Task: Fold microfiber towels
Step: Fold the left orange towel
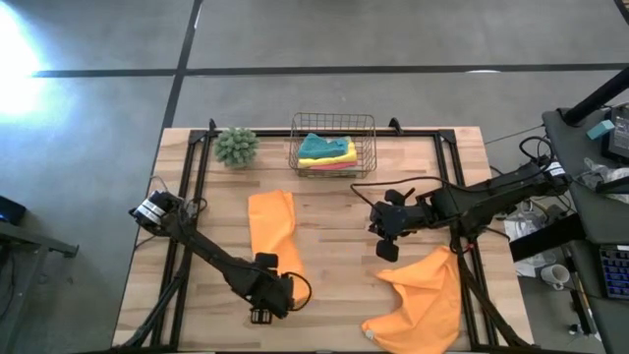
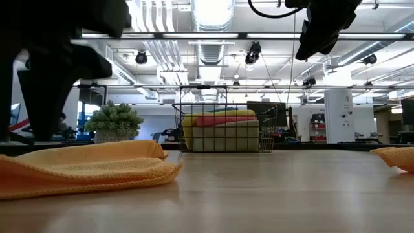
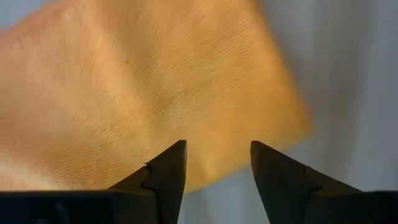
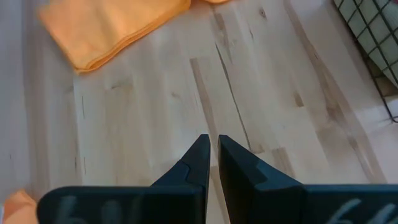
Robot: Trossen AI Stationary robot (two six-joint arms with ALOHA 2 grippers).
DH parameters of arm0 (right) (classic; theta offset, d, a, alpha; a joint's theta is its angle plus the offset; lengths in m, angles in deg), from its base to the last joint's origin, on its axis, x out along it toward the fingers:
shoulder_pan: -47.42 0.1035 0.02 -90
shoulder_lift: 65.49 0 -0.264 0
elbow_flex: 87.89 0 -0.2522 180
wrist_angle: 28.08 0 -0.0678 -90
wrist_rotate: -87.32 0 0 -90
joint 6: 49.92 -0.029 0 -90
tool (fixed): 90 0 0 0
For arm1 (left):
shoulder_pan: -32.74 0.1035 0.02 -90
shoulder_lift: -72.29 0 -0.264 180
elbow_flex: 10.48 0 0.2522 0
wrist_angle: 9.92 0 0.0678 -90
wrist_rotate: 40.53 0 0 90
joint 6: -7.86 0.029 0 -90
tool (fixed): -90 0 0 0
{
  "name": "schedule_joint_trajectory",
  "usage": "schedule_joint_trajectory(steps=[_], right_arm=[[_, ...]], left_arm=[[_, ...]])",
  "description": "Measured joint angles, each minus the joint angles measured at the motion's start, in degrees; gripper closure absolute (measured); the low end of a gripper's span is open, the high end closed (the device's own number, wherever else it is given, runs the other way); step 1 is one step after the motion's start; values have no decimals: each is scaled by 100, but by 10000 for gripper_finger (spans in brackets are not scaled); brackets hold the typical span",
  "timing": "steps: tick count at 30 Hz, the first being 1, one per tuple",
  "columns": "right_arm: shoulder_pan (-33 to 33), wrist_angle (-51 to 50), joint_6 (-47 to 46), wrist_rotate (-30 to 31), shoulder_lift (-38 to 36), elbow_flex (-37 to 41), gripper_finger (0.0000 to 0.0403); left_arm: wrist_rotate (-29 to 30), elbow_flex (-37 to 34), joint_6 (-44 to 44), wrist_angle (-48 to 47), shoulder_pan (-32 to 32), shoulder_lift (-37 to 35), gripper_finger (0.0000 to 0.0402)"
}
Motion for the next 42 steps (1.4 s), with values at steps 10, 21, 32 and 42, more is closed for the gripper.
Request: schedule_joint_trajectory(steps=[10, 21, 32, 42], right_arm=[[15, 511, 717, -389, 14, -11, 372], [15, 1249, 1366, -1424, 463, -20, 369], [15, 1711, 1761, -1817, 1459, -317, 369], [206, 1491, 3036, -1972, 2766, -1494, 369]], left_arm=[[135, 1217, -414, -836, -464, -116, 238], [680, 1333, -1726, -855, -1214, -29, 238], [957, 1308, -1858, -785, -1272, 331, 238], [1419, 1251, -1998, 20, -1300, 645, 238]])
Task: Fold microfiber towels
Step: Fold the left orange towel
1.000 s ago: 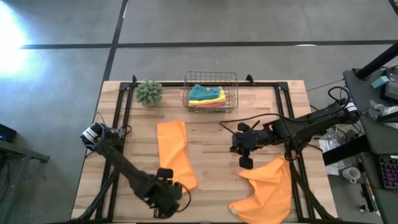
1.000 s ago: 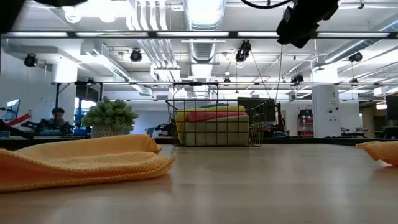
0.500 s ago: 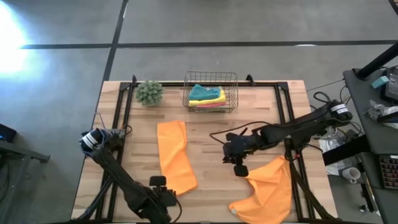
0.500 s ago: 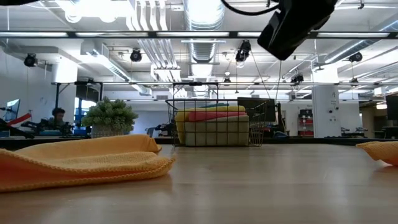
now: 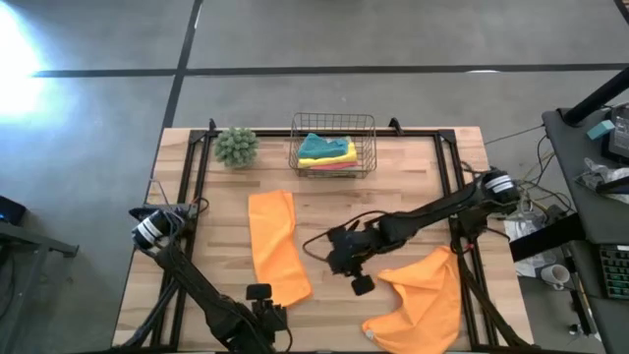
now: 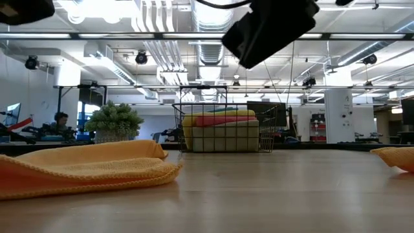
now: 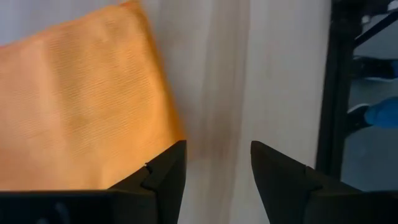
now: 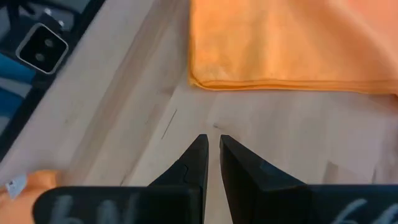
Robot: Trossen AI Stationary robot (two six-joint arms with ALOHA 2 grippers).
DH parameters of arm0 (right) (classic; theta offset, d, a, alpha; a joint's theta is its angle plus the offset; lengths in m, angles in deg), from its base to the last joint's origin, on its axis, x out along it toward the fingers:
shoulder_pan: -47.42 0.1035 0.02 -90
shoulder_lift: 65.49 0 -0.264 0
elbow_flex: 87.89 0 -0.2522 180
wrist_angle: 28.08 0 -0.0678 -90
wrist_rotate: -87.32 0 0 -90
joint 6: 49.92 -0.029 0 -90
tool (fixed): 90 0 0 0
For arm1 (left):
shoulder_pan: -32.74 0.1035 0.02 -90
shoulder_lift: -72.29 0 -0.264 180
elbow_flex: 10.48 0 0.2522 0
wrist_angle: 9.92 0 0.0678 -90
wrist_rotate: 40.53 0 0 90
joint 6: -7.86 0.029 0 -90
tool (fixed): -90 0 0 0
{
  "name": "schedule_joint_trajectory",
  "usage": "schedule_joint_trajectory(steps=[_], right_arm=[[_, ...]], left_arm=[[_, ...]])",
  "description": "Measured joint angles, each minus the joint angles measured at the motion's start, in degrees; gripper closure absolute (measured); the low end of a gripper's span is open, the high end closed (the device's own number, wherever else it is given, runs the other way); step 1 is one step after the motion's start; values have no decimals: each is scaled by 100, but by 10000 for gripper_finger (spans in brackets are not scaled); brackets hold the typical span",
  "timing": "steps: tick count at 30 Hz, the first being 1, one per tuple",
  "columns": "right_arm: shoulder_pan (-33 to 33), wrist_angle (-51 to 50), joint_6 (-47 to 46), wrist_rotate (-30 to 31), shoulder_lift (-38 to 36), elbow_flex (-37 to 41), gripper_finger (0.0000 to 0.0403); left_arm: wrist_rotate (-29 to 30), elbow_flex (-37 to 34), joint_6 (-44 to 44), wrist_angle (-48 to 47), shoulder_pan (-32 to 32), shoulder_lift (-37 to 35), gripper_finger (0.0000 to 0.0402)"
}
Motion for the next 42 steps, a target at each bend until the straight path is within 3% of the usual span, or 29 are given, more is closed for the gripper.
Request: schedule_joint_trajectory(steps=[5, 15, 22, 28, 42], right_arm=[[61, -713, 287, 0, 520, -682, 369], [62, -688, 415, -147, 879, -800, 369], [59, -694, 748, -362, 1342, -1325, 369], [59, -720, 1224, -351, 1402, -1674, 369], [46, -727, 1124, -269, 1537, -1839, 362]], left_arm=[[107, 46, -314, -68, -12, 253, 238], [233, 34, -433, -397, -58, 266, 238], [115, 44, -458, -740, -67, 261, 238], [28, 46, -463, -731, -95, 253, 238], [37, 46, -462, -718, -112, 247, 238]])
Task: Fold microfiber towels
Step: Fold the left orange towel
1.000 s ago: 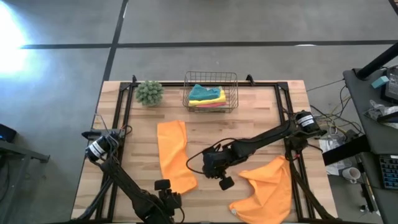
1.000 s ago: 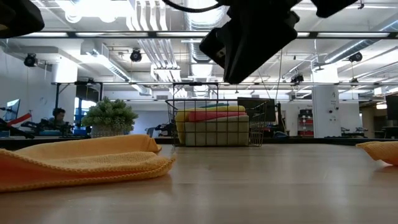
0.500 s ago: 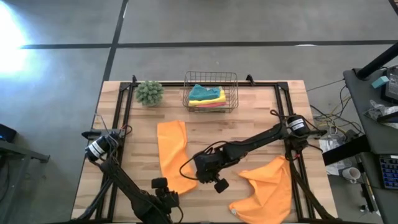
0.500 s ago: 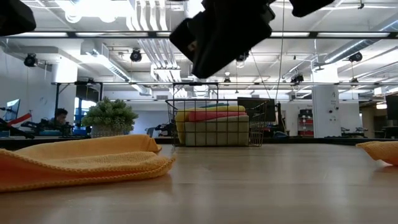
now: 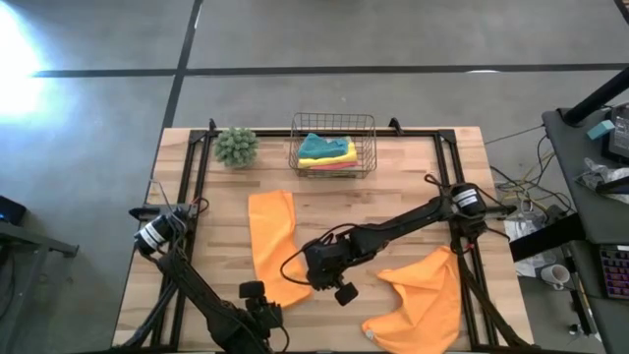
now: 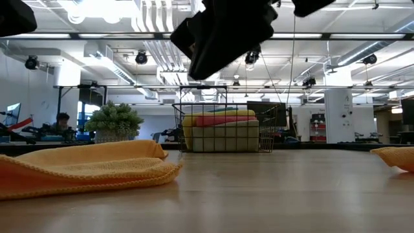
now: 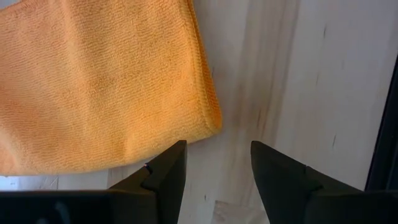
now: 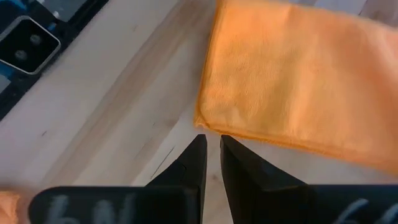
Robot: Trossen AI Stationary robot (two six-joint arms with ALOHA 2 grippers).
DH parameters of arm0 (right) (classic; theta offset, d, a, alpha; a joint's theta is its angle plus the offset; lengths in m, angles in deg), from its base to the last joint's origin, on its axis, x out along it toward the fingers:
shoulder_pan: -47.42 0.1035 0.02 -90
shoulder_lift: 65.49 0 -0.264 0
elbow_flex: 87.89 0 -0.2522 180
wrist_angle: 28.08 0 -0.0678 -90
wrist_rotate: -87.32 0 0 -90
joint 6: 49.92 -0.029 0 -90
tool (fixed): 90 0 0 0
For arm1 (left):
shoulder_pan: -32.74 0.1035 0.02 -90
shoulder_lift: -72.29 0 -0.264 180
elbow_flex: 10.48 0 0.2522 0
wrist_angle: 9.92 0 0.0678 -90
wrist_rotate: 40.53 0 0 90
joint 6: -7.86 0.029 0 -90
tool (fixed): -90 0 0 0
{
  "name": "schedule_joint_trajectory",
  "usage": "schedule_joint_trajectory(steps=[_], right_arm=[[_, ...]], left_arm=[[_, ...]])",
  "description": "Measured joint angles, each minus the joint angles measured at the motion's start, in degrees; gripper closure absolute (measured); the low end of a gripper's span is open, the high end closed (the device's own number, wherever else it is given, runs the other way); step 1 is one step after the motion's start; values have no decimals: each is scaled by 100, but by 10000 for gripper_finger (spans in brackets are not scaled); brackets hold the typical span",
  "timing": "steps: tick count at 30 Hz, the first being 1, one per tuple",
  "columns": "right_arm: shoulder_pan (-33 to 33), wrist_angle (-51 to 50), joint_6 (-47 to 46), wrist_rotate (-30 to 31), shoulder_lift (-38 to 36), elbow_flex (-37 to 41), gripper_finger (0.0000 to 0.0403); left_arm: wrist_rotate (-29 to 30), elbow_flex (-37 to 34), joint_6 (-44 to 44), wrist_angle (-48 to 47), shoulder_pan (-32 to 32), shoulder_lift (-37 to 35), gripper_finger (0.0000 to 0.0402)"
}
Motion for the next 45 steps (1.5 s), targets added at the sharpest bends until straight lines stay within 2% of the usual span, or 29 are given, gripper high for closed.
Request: schedule_joint_trajectory(steps=[9, 12, 14, 19, 23, 27, 32, 36, 45], right_arm=[[13, 40, 535, 36, 94, -164, 374], [13, -71, 554, 71, 94, -286, 364], [9, -326, 657, 104, 94, -439, 347], [2, -884, 912, 616, 94, -847, 282], [0, -637, 883, 572, 88, -928, 234], [15, -281, 732, 365, 117, -656, 208], [82, 185, 735, 313, 127, -232, 202], [136, 490, 824, 296, 139, -64, 202], [179, 831, 888, 276, 581, -59, 202]], left_arm=[[6, -4, 2, 6, 0, 0, 238], [20, -4, 2, 7, 0, 0, 238], [24, -4, 2, 5, -1, 0, 238], [29, -4, 5, 2, 0, 0, 238], [199, -4, 6, 3, 0, -2, 238], [447, -15, 8, 9, 2, -2, 238], [570, -58, 11, 101, 4, -2, 238], [584, -140, 268, 663, 0, -2, 238], [686, -146, 166, 486, 4, 13, 238]])
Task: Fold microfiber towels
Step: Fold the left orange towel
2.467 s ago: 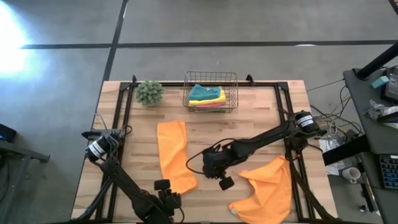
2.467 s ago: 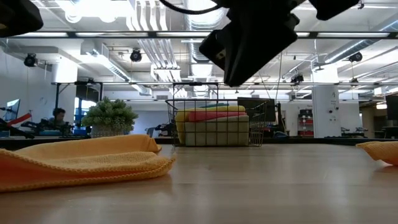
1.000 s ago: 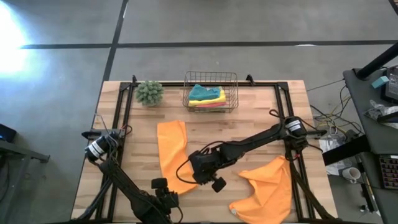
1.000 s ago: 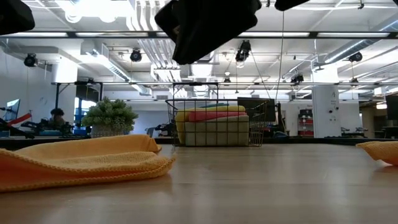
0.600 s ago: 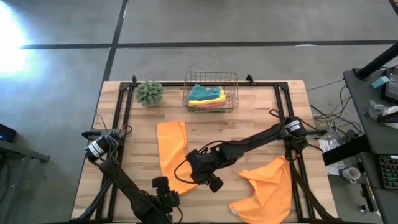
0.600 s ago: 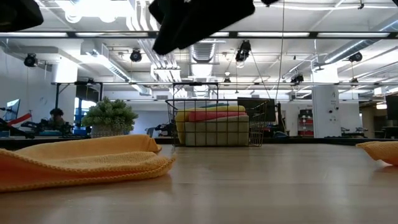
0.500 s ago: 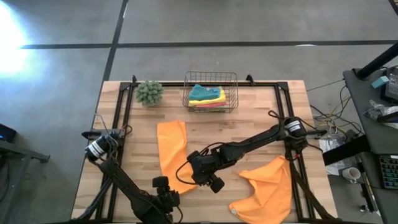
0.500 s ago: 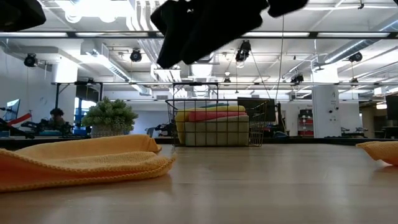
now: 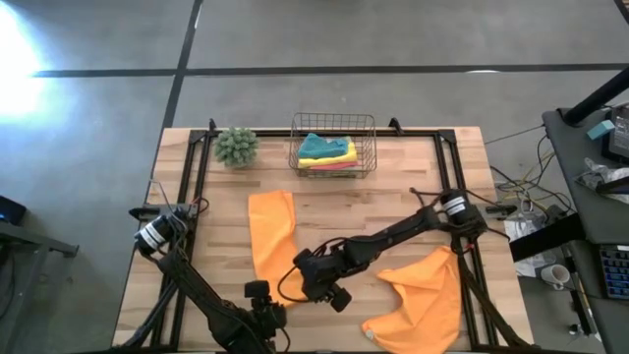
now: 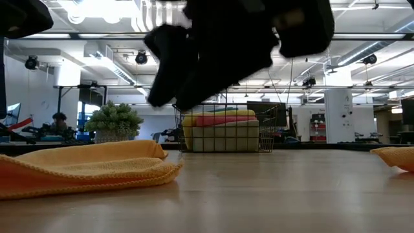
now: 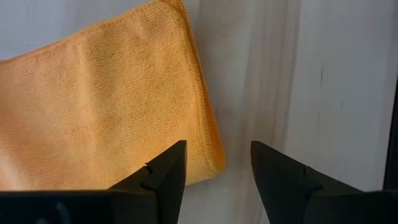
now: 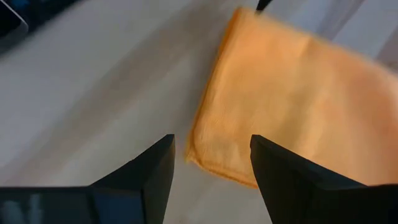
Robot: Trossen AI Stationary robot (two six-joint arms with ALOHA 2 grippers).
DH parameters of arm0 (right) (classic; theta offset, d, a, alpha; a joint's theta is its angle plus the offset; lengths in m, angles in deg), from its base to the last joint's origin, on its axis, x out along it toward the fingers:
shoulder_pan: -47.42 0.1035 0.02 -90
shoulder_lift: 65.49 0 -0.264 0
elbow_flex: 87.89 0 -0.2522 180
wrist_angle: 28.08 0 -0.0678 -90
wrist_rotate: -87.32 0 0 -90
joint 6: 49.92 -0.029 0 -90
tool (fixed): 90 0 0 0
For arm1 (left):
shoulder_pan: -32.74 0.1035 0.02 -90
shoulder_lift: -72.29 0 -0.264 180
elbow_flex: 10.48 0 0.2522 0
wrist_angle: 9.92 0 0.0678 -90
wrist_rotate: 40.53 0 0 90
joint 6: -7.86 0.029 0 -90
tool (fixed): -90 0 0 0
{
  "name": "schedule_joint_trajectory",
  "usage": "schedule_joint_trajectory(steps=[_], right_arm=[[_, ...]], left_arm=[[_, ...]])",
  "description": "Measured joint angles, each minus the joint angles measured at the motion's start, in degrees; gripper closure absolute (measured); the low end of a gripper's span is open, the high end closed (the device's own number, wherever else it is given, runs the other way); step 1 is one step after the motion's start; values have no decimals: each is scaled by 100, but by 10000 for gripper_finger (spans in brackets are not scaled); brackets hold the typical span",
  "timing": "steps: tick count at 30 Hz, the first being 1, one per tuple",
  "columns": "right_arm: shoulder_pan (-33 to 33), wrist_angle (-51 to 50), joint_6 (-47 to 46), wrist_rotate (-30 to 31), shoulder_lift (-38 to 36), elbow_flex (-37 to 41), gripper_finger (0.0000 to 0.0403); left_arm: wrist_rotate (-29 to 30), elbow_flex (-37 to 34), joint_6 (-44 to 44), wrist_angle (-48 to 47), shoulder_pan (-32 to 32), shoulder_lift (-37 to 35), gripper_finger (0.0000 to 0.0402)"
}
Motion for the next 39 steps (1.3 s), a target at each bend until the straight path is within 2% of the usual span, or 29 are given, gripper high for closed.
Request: schedule_joint_trajectory(steps=[10, 15, 21, 24, 29, 35, 39], right_arm=[[-2, 177, 7, 21, 301, -37, 202], [-2, 278, 4, -307, 414, -39, 202], [-2, 359, 7, -273, 619, -40, 202], [-7, 422, 7, -233, 678, -39, 202], [-12, 415, -4, 124, 707, -44, 205], [-95, 394, -201, 142, 707, -46, 227], [-187, 394, -388, 176, 708, -46, 266]], left_arm=[[-4, -337, -2, 167, 2, 11, 238], [-7, -463, -2, 215, 48, 11, 238], [-21, -679, 34, 783, 39, 11, 238], [-22, -852, -19, 767, 48, 11, 238], [9, -1033, -13, 807, 87, -4, 238], [19, -1257, -13, 1069, 86, -28, 238], [-86, -1260, -11, 1074, 145, -26, 241]])
